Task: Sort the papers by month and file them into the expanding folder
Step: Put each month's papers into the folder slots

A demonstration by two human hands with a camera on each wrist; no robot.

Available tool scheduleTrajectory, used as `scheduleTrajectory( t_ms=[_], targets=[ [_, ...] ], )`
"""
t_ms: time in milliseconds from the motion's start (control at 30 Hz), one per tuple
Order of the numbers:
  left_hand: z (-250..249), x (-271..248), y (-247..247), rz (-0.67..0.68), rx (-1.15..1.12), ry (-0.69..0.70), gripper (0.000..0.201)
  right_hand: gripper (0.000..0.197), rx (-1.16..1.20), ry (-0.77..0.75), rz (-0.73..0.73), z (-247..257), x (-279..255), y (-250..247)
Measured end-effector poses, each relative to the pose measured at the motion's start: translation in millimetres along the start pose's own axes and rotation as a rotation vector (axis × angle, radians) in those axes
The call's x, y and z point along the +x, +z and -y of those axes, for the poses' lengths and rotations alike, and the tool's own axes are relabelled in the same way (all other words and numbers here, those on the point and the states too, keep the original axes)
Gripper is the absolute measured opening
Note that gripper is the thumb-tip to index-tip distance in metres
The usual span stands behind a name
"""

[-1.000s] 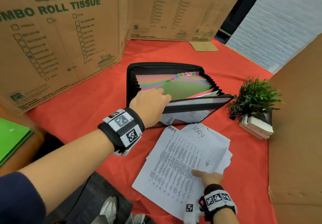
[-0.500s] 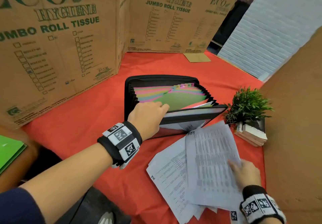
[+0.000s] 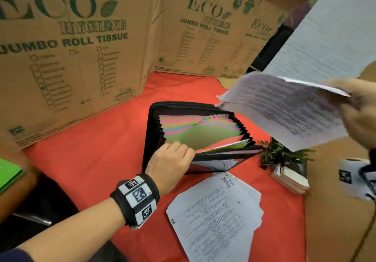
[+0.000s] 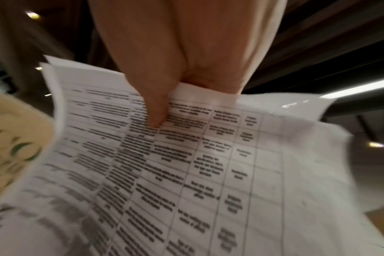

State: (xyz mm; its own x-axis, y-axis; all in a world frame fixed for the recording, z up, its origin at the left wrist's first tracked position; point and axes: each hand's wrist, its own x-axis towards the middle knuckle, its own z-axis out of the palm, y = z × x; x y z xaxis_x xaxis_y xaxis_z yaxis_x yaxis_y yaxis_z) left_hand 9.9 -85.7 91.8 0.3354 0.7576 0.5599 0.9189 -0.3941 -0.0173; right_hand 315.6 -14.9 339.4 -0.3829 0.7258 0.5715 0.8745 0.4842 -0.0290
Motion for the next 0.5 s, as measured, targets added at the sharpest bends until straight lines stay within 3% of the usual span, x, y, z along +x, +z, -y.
scheduleTrajectory(
  t_ms=[233,333,500],
  targets=[
    [2.2,3.8,-3.8,-0.016,-0.041,-0.015,0.027,0.034,-0.215,-0.338,0.289,50.0,33.4,57.0],
    [5.2,7.9,-4.0,0.017,-0.046,-0.017,0.027,0.016,-0.276,-0.365,0.372,66.8,39.4,85.0],
    [7.8,12.4,-6.5,0.070,-0.071,-0.013,0.025,0.018,-0.236,-0.409,0.534,99.0,37.1,141.0]
  ],
)
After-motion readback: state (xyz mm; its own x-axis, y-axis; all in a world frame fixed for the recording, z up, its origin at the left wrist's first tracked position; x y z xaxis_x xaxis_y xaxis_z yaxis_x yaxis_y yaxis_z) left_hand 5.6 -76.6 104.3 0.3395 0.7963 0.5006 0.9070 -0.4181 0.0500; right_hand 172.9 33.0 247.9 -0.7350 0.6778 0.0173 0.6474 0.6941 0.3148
